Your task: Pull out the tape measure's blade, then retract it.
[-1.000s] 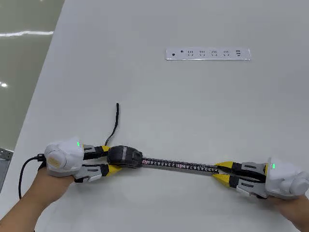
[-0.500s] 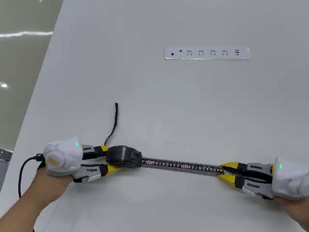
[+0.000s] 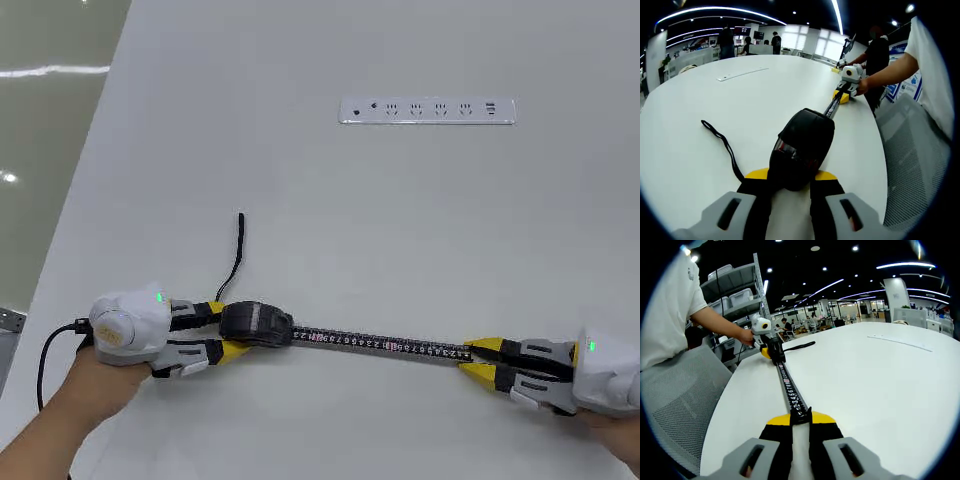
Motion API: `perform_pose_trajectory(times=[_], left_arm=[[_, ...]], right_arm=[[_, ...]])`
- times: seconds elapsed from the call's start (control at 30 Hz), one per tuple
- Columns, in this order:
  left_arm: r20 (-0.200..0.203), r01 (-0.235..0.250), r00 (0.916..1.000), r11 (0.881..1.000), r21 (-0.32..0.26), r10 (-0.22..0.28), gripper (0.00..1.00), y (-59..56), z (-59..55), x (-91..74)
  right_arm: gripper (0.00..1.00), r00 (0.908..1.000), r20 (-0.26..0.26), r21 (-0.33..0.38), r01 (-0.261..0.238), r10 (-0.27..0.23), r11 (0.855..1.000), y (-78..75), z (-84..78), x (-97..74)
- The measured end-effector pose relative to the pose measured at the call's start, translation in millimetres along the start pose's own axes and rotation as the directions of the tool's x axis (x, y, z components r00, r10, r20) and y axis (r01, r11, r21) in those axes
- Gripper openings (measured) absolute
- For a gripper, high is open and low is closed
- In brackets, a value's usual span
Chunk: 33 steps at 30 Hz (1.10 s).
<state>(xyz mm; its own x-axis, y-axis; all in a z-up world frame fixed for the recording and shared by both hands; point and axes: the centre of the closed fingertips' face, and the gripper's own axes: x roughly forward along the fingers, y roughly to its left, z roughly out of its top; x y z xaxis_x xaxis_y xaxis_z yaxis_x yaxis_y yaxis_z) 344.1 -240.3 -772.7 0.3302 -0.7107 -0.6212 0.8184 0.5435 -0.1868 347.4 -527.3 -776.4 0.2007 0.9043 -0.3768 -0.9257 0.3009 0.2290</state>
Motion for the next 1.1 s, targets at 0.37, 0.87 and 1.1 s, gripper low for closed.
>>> perform_pose_trajectory(times=[0.37,0.87,1.1], left_arm=[[-0.001,-0.002,1.0000,1.000,-0.003,0.002,0.25,-1.2,1.1,-0.3],[-0.002,-0.003,1.0000,1.000,0.006,0.003,0.26,-0.3,-0.1,0.0],[0.000,-0.001,1.0000,1.000,0.010,0.001,0.26,0.4,-1.5,0.5]], right_arm=[[0.09,0.9999,0.004,0.002,0.013,-0.013,1.000,-3.3,-2.4,-9.6],[0.11,0.9999,-0.004,-0.003,0.014,-0.014,1.000,-2.7,-0.9,-7.7],[0.12,0.9999,-0.005,0.002,0.013,-0.013,1.000,-3.4,-2.7,-7.9]])
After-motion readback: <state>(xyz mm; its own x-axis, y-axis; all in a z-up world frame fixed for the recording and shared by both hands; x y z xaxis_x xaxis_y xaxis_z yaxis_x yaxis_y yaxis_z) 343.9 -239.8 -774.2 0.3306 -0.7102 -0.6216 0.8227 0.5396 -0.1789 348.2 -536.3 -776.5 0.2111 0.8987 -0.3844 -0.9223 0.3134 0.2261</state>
